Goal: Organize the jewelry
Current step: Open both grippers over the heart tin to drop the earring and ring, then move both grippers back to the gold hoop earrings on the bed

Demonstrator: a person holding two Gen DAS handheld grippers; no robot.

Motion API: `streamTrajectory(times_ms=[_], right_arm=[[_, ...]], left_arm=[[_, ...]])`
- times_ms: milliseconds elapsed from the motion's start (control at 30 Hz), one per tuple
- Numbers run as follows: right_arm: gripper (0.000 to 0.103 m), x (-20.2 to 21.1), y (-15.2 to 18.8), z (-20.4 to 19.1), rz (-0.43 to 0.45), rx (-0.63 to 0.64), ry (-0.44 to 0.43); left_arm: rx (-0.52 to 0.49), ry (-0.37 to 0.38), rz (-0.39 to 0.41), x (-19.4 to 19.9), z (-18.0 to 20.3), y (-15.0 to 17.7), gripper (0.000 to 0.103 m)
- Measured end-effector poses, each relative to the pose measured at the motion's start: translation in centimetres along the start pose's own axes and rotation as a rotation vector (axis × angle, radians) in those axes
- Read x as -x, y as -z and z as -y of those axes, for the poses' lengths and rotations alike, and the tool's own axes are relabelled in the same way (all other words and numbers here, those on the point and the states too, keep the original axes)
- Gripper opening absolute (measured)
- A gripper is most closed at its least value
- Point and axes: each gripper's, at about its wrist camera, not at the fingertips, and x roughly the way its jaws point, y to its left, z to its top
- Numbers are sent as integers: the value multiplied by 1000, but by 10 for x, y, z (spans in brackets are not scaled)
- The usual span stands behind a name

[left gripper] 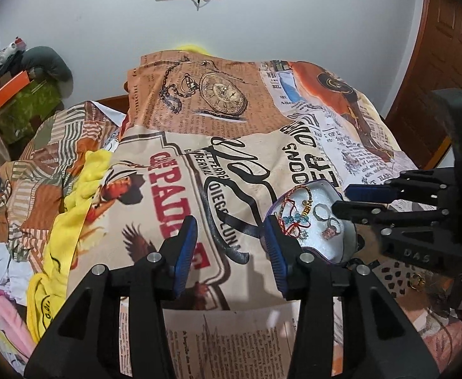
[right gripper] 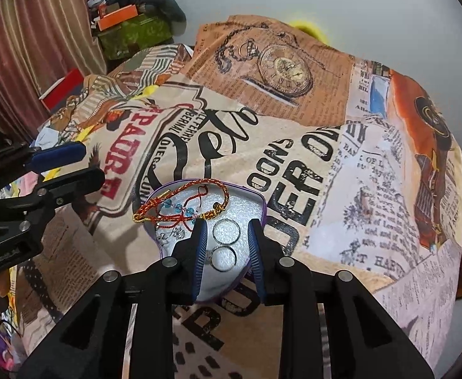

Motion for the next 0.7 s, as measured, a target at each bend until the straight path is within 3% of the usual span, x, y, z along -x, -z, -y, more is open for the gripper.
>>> streamTrajectory(times_ms=[333,567,633,700], right_arm=[[24,63,23,7,102,-41,17],[25,99,48,12,135,-36,76],[28,105,59,13,131,-32,87],[37,109,68,14,128,-30,95]], left_arm=[[10,34,27,32,16,6,43],[-23,65,25,50,42,16,43],[-40,74,24,53,51,20,43],[-61,82,21,55,61,24,43]])
